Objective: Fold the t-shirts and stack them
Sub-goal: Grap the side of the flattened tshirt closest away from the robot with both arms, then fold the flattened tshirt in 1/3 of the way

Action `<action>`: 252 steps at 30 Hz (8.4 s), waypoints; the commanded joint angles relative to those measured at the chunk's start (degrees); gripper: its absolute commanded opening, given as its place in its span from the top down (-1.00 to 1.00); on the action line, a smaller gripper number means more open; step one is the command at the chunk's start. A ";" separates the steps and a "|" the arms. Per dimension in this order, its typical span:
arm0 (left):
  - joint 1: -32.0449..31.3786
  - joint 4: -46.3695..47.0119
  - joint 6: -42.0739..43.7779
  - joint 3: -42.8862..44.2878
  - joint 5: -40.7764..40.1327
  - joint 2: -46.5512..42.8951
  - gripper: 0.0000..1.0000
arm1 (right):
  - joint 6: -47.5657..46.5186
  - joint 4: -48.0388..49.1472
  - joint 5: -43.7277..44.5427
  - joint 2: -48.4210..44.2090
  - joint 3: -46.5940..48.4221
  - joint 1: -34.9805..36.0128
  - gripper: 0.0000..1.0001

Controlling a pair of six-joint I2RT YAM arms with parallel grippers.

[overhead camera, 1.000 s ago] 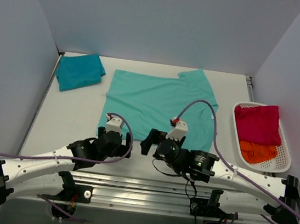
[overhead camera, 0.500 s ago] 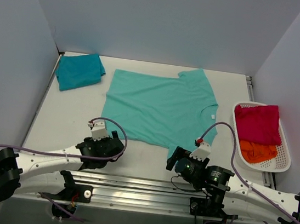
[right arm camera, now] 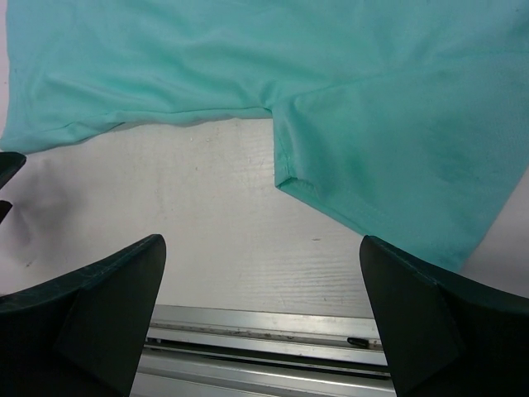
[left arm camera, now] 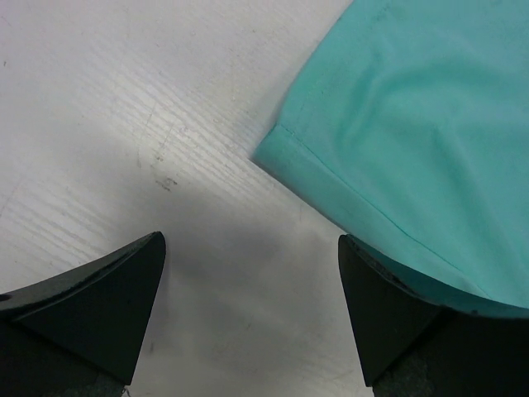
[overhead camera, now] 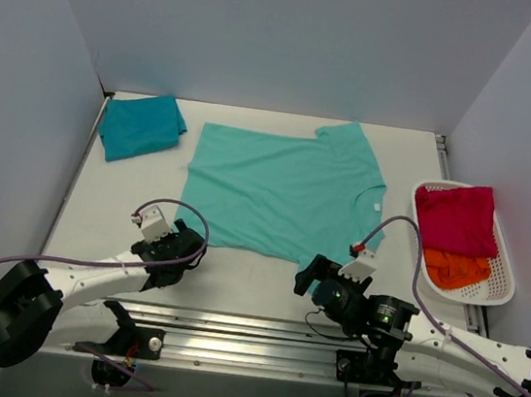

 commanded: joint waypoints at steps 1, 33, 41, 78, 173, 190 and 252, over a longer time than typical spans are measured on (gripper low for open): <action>2.80 7.53 3.03 -0.14 1.96 0.36 -0.89 | -1.21 0.96 3.23 1.97 0.03 0.27 -0.99; 9.58 25.91 10.06 2.67 7.15 14.77 0.90 | 24.77 -16.44 1.75 4.17 -2.42 0.97 -0.89; 11.77 32.23 13.92 0.65 11.02 14.86 0.91 | 34.81 -17.76 -0.20 -4.78 -6.91 1.50 -0.63; 15.12 37.16 15.86 -2.08 16.21 13.63 0.95 | -0.51 -7.47 -21.37 16.65 1.00 -32.69 -0.77; 15.46 10.97 17.62 9.09 11.28 -5.44 0.95 | -13.34 10.19 -2.84 35.36 30.86 -32.16 1.00; 27.24 20.38 22.80 15.32 20.86 11.87 0.95 | -18.09 10.81 -0.55 58.05 49.41 -38.75 1.00; 37.00 6.67 20.79 39.23 16.12 31.92 -0.88 | -21.17 12.65 -5.30 85.74 71.14 -50.18 -0.60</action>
